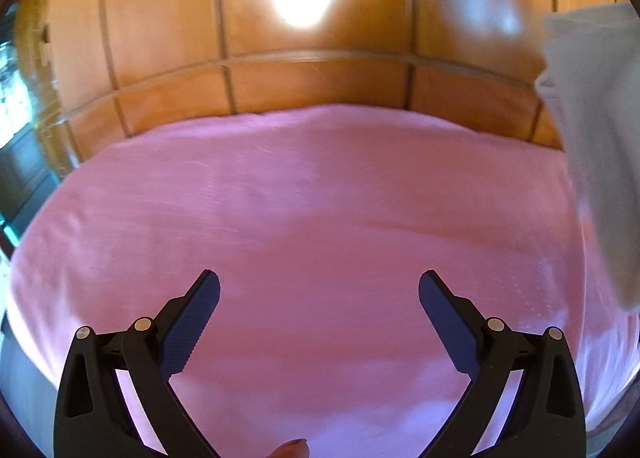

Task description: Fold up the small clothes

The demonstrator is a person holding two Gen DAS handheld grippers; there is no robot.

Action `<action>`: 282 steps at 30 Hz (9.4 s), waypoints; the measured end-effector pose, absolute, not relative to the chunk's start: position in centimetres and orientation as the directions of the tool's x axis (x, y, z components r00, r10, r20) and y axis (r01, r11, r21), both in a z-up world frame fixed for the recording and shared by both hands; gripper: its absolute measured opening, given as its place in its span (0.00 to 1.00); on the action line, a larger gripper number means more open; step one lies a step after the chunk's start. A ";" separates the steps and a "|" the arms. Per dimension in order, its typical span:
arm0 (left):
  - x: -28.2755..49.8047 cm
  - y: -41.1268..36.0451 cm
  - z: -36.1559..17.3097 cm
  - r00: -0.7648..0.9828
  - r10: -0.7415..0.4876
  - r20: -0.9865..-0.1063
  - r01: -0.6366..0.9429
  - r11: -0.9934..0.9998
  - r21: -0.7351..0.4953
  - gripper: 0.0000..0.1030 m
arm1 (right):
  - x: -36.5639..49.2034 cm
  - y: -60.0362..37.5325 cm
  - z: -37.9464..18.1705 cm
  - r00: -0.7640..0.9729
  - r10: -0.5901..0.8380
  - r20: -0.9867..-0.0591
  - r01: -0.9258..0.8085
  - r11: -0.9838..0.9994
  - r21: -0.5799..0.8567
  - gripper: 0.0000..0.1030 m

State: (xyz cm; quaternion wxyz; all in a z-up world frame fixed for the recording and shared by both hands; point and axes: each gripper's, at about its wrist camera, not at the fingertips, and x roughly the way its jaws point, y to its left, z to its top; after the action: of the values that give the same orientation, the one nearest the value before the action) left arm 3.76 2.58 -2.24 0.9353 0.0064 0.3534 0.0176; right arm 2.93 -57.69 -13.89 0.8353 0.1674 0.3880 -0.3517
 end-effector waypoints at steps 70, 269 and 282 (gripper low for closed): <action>-4.1 -2.1 -0.1 0.776 -0.013 -0.631 0.025 1.000 0.010 0.96 | -4.2 -34.9 -7.3 0.676 -0.229 -0.701 0.358 0.933 0.041 0.98; 5.4 2.3 -11.9 0.258 -0.808 -0.529 0.054 0.559 -0.828 0.70 | -2.0 -33.5 -13.9 0.466 0.571 -0.676 0.034 0.752 0.659 0.34; 2.4 4.7 -2.5 0.376 -0.727 -0.574 0.292 0.681 -0.671 0.05 | -4.7 -33.2 -5.3 0.603 0.533 -0.594 -0.132 0.801 0.584 0.05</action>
State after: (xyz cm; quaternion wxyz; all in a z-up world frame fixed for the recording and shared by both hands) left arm 2.38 4.68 -2.51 0.7946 -0.2377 0.4574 -0.3208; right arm -4.74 -33.19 -5.27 0.8597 0.2496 0.4017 0.1932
